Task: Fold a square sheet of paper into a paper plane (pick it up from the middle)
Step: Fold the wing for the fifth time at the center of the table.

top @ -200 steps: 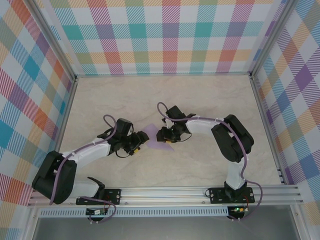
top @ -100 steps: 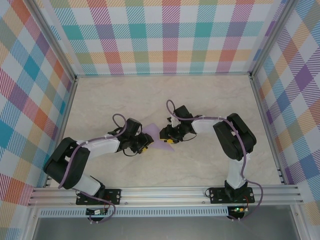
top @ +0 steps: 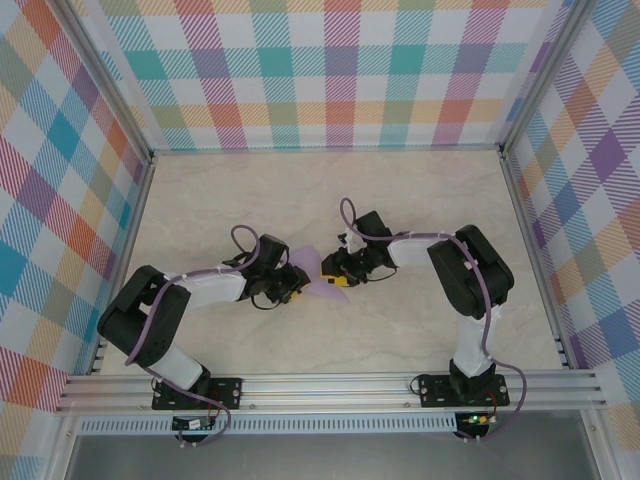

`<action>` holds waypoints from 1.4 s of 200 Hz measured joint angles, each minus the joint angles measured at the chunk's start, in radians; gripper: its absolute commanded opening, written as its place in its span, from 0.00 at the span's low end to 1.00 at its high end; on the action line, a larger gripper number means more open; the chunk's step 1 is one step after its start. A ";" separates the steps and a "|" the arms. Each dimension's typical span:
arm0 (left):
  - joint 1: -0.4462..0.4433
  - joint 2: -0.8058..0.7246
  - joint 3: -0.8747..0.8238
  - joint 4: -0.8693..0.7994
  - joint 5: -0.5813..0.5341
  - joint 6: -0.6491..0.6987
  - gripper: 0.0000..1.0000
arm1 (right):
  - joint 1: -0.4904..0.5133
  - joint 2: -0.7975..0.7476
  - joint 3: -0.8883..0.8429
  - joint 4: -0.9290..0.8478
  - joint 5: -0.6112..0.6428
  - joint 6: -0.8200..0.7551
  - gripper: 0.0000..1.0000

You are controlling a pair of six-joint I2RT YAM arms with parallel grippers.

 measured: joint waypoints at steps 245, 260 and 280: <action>-0.019 0.006 0.145 -0.056 -0.002 0.008 0.00 | 0.250 -0.337 -0.176 -0.023 0.632 -0.528 0.67; -0.019 0.006 0.149 -0.070 -0.002 0.008 0.00 | 0.270 -0.337 -0.201 0.010 0.674 -0.566 0.66; -0.019 0.006 0.149 -0.080 -0.002 0.007 0.00 | 0.282 -0.337 -0.221 0.044 0.710 -0.597 0.62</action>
